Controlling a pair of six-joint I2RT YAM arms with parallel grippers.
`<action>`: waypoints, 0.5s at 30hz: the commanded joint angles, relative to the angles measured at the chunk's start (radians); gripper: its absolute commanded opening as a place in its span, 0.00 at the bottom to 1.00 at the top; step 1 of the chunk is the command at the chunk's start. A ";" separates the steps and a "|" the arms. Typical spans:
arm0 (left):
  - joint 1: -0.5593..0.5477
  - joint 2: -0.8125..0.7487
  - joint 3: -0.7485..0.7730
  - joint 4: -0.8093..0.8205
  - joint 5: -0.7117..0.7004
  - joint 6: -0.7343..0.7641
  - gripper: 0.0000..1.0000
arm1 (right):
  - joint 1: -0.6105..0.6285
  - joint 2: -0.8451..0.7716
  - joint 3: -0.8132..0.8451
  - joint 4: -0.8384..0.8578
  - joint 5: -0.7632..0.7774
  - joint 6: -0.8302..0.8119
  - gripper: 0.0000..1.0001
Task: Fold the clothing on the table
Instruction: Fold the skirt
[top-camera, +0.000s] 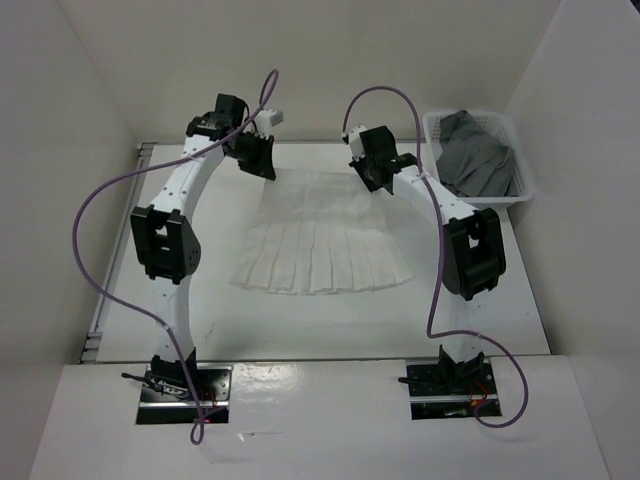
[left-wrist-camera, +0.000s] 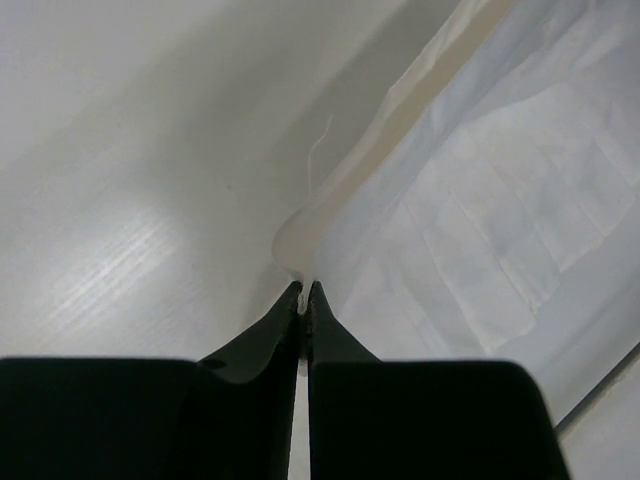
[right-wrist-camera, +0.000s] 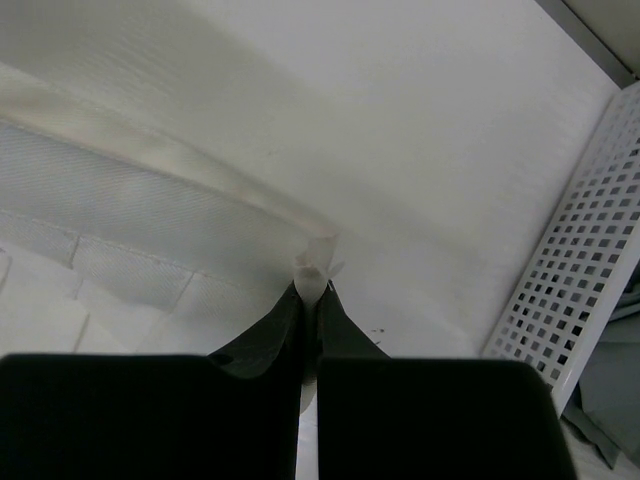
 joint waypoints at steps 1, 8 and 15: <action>0.008 -0.161 -0.256 0.212 -0.093 -0.022 0.08 | -0.010 -0.090 -0.032 0.034 0.053 -0.008 0.00; 0.008 -0.307 -0.574 0.329 -0.104 -0.013 0.08 | -0.010 -0.165 -0.104 0.025 0.073 -0.028 0.00; 0.026 -0.394 -0.692 0.347 -0.130 -0.004 0.08 | -0.010 -0.234 -0.148 -0.018 0.033 -0.039 0.00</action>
